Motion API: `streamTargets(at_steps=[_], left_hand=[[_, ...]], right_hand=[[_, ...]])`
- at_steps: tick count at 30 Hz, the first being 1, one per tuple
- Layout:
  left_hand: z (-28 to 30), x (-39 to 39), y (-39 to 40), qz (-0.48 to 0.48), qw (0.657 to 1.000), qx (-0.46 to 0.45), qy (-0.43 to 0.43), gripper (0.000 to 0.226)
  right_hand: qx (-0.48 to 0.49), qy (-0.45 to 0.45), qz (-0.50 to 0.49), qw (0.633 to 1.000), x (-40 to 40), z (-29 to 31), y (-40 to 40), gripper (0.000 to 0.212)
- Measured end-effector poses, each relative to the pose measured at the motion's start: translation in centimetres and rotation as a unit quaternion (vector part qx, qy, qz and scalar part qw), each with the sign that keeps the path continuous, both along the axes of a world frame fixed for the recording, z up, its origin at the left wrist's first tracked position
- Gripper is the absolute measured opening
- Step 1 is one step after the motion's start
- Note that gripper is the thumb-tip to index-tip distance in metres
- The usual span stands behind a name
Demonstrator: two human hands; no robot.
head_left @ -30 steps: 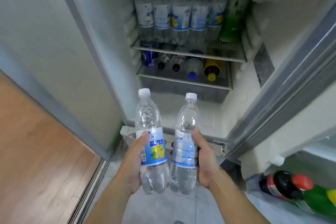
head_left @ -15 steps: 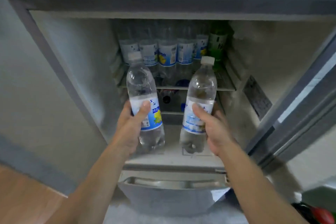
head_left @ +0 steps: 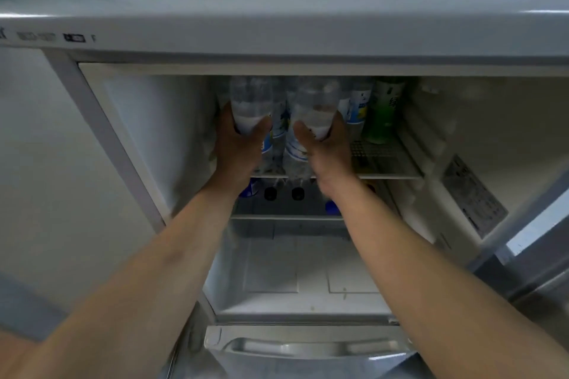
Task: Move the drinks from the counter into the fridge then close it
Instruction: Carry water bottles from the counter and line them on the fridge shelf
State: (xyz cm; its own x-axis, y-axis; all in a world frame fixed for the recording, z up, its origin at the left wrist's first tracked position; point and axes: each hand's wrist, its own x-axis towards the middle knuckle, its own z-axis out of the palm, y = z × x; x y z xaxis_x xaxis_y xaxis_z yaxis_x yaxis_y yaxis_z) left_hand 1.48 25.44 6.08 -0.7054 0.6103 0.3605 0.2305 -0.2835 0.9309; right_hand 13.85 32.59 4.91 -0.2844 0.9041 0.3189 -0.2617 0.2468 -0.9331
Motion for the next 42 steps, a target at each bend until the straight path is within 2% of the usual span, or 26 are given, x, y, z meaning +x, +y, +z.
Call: streamTargets(at_steps=[6,10,15,18,24,34,37,38,42], left_hand=[[-1.4,-0.6,1.8,0.015,1.0,0.008,0.014,0.051],[-2.0,-0.4,1.7,0.044,0.998,0.021,0.05,0.062],[-3.3,-1.2,0.8,0.077,0.991,-0.025,0.103,0.083],[-3.8,-1.4,0.2,0.073,0.991,-0.04,0.101,0.084],[-3.8,-1.1,-0.4,0.071,0.992,-0.074,0.074,0.078],[-4.2,-0.9,-0.6,0.051,0.994,-0.068,0.07,0.075],[-4.2,-1.1,-0.6,0.034,0.994,-0.075,0.073,0.08],[-4.2,-1.3,-0.5,0.033,0.994,-0.077,0.075,0.08],[-4.1,-1.5,-0.2,0.064,0.99,-0.095,0.086,0.074]], right_hand=[[0.025,0.042,-0.045,0.998,-3.5,-0.6,0.0,0.039],[0.027,0.053,-0.074,0.996,-4.3,-0.6,-0.3,0.052],[0.042,-0.012,-0.054,0.998,-3.8,-1.6,0.2,0.064],[0.028,-0.055,-0.034,0.998,-3.2,-2.6,0.2,0.075],[0.033,-0.101,-0.054,0.993,-3.1,-3.6,0.1,0.053],[0.03,-0.121,-0.067,0.99,-3.1,-3.7,0.0,0.053],[0.024,-0.145,-0.055,0.988,-3.2,-3.4,-0.3,0.075],[0.027,-0.158,-0.063,0.985,-3.3,-3.2,-0.4,0.076],[0.057,-0.194,-0.108,0.973,-2.9,-2.4,-0.7,0.059]])
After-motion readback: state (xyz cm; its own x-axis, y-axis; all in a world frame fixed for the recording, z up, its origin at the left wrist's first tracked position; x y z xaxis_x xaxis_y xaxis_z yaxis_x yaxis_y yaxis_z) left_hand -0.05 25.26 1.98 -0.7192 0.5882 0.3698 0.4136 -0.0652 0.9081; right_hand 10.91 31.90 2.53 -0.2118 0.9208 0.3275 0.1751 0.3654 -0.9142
